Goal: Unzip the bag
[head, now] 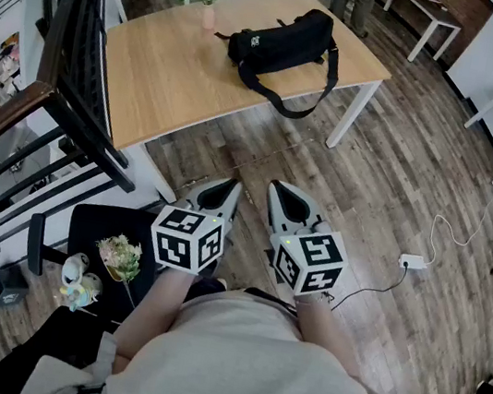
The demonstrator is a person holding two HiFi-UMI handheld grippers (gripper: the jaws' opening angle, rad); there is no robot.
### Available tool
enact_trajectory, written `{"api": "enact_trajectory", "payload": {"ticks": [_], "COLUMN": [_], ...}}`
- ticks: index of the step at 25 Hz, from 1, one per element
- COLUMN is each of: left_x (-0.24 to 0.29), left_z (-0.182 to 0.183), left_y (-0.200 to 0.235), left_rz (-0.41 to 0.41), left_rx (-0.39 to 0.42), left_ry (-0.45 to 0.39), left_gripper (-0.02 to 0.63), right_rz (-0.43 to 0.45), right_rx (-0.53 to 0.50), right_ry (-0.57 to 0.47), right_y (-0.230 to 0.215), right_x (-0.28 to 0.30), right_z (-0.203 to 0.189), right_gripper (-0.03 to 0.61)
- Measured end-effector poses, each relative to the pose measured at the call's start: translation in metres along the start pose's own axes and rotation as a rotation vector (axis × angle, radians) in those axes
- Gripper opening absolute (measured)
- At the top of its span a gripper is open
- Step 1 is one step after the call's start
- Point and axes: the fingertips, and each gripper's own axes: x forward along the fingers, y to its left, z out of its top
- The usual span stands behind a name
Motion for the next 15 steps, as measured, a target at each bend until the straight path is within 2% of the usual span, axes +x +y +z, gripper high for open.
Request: {"api": "enact_trajectory", "payload": {"ticks": [5, 10, 15], "left_x": [-0.002, -0.001, -0.005], "left_z": [-0.009, -0.009, 0.005], "left_y": [0.001, -0.009, -0.021], "left_rz": [0.025, -0.014, -0.033], "left_rx": [0.009, 0.010, -0.034], "left_ry": [0.014, 0.010, -0.089], "left_gripper": [0.031, 0.031, 0.032], "right_rz": [0.003, -0.003, 0.079], "right_rx": [0.025, -0.020, 0.024], "right_ry": [-0.001, -0.005, -0.022], "right_y": [0.000, -0.003, -0.001], "right_x": [-0.002, -0.012, -0.022], "right_z": [-0.005, 0.000, -0.003], "right_gripper": [0.005, 0.005, 0.008]}}
